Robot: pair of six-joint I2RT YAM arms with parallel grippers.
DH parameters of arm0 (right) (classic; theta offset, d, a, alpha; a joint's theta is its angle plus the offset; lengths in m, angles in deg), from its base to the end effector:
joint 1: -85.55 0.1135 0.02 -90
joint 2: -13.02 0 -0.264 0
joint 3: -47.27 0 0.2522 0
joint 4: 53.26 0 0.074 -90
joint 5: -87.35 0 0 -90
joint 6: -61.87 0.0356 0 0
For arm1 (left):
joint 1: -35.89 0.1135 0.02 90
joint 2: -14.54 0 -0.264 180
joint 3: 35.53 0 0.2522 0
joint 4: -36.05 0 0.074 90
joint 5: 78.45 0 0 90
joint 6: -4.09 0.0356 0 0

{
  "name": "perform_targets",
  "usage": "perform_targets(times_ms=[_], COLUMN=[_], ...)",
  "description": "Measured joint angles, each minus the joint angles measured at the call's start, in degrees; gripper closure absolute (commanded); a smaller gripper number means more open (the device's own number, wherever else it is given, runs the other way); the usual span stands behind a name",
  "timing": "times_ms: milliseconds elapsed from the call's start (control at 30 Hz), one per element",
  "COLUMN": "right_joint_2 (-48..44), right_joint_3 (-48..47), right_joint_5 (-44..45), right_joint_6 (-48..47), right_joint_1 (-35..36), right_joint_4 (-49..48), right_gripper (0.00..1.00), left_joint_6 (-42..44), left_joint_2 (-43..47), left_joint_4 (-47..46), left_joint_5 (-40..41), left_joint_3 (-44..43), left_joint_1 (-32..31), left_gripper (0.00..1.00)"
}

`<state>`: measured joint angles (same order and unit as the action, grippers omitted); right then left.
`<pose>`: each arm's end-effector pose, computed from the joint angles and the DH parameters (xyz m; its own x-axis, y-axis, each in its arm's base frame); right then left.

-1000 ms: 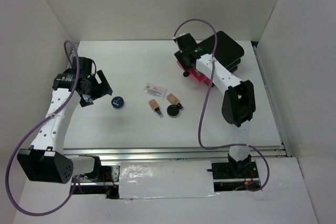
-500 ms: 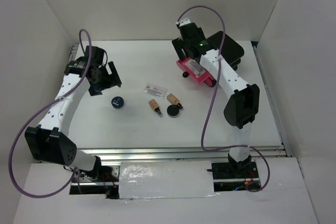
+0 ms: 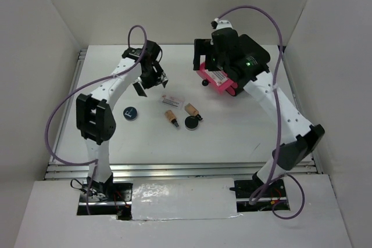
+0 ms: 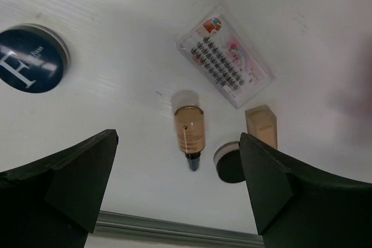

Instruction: Organize the makeup

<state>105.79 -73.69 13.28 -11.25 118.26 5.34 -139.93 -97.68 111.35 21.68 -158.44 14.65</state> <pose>0.2984 0.1800 0.4415 -0.5006 0.0103 -0.8656 -0.1830 0.9761 0.1175 0.3885 -0.1443 0.3062 -0.7264 -0.5723 -0.3805 -0.5132 0.8200 -0.2536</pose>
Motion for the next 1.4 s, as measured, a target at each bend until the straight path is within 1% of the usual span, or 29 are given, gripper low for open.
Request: perform_targets(times_ms=[200, 433, 600, 733, 1000, 1033, 1167, 1300, 1333, 1367, 1400], right_joint_2=[-9.29, -15.32, -18.78, -20.92, -21.22, -21.29, -21.62, -22.36, -22.60, -22.82, -22.99], right_joint_3=[7.45, 11.65, 14.19, 15.82, 15.85, 15.85, 15.89, 16.37, 16.55, 16.68, 16.76], right_joint_5=[-5.31, -9.92, -12.50, -16.72, -20.44, -20.70, -20.65, -20.68, -20.68, -20.65, -20.63], right_joint_6=[3.10, 2.86, 2.12, 1.88, -0.66, -0.90, -1.38, -1.57, -1.60, -1.60, -1.62], right_joint_1=[0.13, 0.15, 0.15, 0.61, 7.21, 7.45, 7.48, 7.50, 7.50, 7.48, 7.48], right_joint_4=[0.83, 2.21, 2.25, 2.29, 2.01, 1.97, 1.95, 1.90, 1.92, 1.92, 1.92], right_gripper=[0.00, 0.00, 0.00, 0.00, 0.00, 0.00, 0.00, 0.00, 0.00, 0.00, 0.00], left_joint_6=[-11.06, -20.02, -23.37, -25.09, -27.19, -27.28, -27.36, -27.12, -27.10, -27.04, -27.06], left_joint_2=[-9.88, -17.62, -21.53, -24.87, -26.53, -26.53, -26.53, -26.53, -26.53, -26.53, -26.53], left_joint_4=[1.38, 1.97, 2.29, 2.03, 0.90, 0.90, 1.03, 1.14, 1.20, 1.22, 1.31], left_joint_5=[0.15, 0.04, -0.07, 0.00, 0.02, 0.04, 0.13, 0.20, 0.20, 0.13, 0.02], left_joint_3=[-5.68, -11.54, -11.74, -13.31, -13.84, -13.84, -13.27, -13.09, -13.11, -13.11, -13.20], left_joint_1=[-1.70, -3.87, -3.93, -3.98, -4.11, -4.11, -4.13, -4.13, -4.13, -4.13, -4.11], left_gripper=[0.01, 0.01, 0.01, 0.00, 0.01, 0.02, 0.11, 0.15, 0.18, 0.27, 0.31])
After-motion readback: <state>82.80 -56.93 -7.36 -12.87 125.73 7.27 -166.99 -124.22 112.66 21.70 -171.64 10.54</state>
